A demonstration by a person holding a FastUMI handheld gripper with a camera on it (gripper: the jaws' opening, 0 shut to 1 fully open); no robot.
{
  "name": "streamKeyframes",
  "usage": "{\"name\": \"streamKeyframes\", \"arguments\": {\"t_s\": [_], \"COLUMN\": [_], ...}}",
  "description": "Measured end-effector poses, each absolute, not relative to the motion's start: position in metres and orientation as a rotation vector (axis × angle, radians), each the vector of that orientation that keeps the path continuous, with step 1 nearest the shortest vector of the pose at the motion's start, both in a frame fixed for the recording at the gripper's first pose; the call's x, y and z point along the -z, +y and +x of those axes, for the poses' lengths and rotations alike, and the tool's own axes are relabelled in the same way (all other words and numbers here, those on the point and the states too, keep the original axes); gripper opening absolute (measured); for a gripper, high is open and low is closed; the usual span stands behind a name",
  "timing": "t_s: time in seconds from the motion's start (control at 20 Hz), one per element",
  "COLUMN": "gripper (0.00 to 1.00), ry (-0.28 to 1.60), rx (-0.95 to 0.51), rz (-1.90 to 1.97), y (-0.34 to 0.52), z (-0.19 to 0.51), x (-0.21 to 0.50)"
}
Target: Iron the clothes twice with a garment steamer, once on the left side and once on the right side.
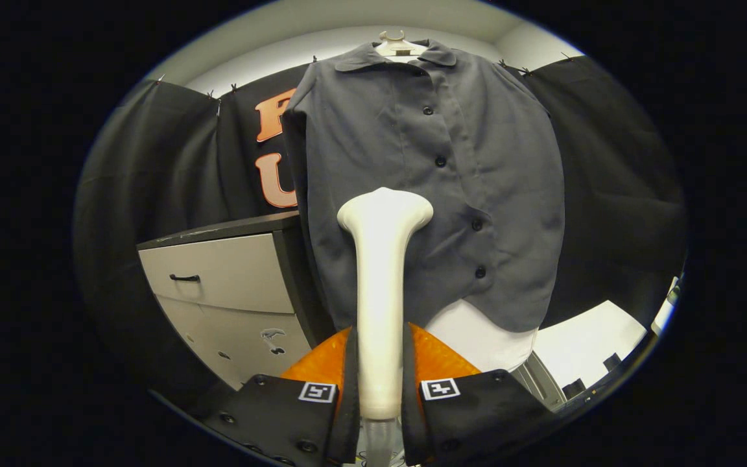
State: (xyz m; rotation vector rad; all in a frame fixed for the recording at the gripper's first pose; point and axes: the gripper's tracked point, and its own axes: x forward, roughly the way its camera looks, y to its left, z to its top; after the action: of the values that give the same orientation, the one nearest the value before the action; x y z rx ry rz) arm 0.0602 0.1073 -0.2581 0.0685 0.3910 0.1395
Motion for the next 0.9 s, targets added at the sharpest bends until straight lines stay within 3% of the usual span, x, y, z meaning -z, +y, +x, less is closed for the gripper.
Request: {"name": "streamKeyframes", "arguments": {"t_s": [0.45, 0.9], "gripper": [0.34, 0.34], "ry": [0.445, 0.336], "rx": [-0.103, -0.016], "rz": [0.112, 0.137], "y": [0.093, 0.031], "z": [0.029, 0.002], "x": [0.281, 0.194]}}
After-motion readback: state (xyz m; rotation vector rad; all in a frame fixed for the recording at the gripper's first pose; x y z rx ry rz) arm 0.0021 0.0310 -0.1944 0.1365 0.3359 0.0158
